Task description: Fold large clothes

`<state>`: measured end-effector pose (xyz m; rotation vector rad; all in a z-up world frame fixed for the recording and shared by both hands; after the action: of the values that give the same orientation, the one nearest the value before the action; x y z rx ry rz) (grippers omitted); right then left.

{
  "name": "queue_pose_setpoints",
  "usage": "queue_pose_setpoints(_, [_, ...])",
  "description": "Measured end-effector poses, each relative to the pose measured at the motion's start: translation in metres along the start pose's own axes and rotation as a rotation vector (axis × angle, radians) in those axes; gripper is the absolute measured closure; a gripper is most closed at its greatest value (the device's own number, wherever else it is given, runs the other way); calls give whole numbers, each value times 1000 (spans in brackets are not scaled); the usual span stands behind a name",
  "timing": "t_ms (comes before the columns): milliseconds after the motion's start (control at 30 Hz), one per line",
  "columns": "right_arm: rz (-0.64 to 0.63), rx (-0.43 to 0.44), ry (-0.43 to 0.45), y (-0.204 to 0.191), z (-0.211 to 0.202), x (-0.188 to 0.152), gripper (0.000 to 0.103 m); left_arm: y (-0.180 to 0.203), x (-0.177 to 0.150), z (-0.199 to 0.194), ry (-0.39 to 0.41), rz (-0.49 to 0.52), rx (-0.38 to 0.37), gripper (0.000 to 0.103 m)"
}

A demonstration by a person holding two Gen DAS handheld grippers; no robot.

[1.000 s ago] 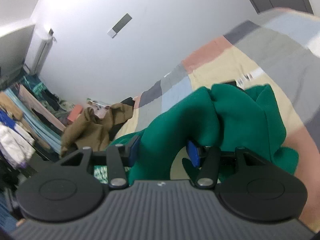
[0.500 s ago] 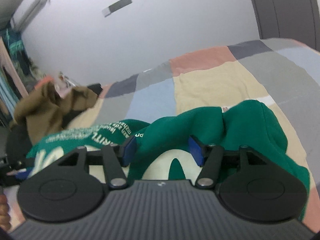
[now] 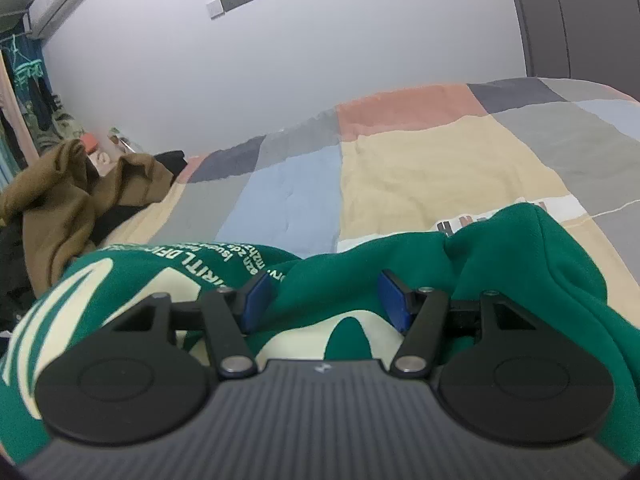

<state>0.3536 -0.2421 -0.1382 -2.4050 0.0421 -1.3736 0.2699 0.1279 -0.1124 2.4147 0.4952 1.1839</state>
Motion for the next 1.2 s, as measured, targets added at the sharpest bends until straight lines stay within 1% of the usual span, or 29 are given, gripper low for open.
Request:
queue_pose_setpoints(100, [15,0,2,-2,-18,3,42,2,-3,-24,12,-31,-20,31])
queue_pose_setpoints(200, [64,9,8,-4,-45,4,42,8,-9,-56,23,-43,-32,30])
queue_pose_setpoints(267, [96,24,6,-7,-65,1,41,11,-16,-76,28,-66,-46,26])
queue_pose_setpoints(333, [132,37,13,-10,-86,-2,38,13,-26,-94,17,-80,-53,25])
queue_pose_setpoints(367, [159,59,18,-12,-98,-4,35,14,-30,-101,6,-86,-54,25])
queue_pose_setpoints(400, [185,84,15,-14,-107,-6,34,15,-36,-107,-9,-95,-59,25])
queue_pose_setpoints(533, [278,141,-47,-20,-129,-23,34,14,-57,-121,-42,-150,-95,23])
queue_pose_setpoints(600, [329,170,-82,-21,-135,-38,32,12,-69,-119,-76,-186,-108,23])
queue_pose_setpoints(667, [386,184,-135,-18,-133,-53,21,7,-77,-112,-105,-231,-114,22])
queue_pose_setpoints(733, [458,195,-182,-13,-126,-64,17,0,-81,-103,-115,-293,-114,20])
queue_pose_setpoints(833, [610,201,-243,0,-105,-78,17,-14,-85,-85,-129,-368,-102,19])
queue_pose_setpoints(900, [705,188,-260,12,-93,-88,17,-25,-88,-71,-143,-433,-98,16])
queue_pose_setpoints(933, [756,168,-257,19,-86,-94,18,-31,-90,-63,-153,-470,-95,12])
queue_pose_setpoints(967, [799,165,-250,23,-81,-98,18,-36,-92,-57,-159,-503,-100,11])
queue_pose_setpoints(1033, [868,187,-235,30,-72,-101,16,-40,-94,-46,-152,-539,-132,8])
queue_pose_setpoints(1100, [891,205,-203,32,-66,-97,15,-42,-93,-39,-127,-563,-164,6])
queue_pose_setpoints(1167, [901,220,-140,33,-62,-91,15,-43,-91,-33,-106,-577,-191,4])
queue_pose_setpoints(1200, [908,229,-123,33,-60,-89,14,-43,-89,-29,-103,-581,-202,3])
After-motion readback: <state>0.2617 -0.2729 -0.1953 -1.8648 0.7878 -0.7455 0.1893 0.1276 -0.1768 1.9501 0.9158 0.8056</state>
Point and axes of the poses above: each gripper's, at about its wrist camera, not at the fingertips, and z roughly the way its jaws point, y to its right, x to its top, the point moved 3 cm from there along z, roughly the way its jaws point, and after that the axes turned 1 degree about y, right-handed, at the moved point
